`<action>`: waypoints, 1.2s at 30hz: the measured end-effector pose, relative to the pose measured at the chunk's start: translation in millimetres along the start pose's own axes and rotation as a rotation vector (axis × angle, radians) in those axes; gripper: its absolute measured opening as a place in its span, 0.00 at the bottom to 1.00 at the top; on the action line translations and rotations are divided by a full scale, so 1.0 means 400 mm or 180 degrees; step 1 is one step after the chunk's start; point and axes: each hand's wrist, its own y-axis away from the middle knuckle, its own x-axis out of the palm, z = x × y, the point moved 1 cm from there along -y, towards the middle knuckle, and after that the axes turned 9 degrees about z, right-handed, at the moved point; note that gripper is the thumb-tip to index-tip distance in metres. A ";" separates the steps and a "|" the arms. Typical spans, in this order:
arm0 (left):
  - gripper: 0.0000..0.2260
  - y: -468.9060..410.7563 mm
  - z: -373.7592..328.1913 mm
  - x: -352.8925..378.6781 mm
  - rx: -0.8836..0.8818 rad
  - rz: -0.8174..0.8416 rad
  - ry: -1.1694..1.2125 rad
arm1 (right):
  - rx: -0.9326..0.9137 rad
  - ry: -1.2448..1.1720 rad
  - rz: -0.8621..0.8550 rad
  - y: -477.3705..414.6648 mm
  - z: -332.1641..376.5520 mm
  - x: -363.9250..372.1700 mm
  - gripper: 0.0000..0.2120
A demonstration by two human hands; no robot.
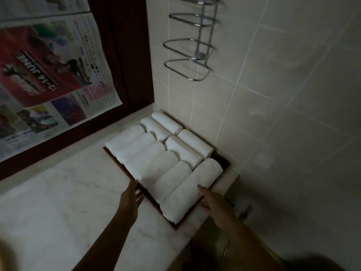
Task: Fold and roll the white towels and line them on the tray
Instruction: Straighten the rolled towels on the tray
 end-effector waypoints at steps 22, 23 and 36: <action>0.34 0.143 0.136 0.212 0.1498 0.0132 -0.4919 | -0.1995 0.5586 0.0588 -0.177 0.315 -0.094 0.30; 0.35 0.142 0.154 0.214 0.1428 0.0105 -0.5004 | -0.1978 0.5514 0.0667 -0.179 0.309 -0.094 0.28; 0.32 0.123 0.151 0.154 0.1645 0.0021 -0.4959 | -0.1931 0.5949 0.0841 -0.199 0.328 -0.130 0.34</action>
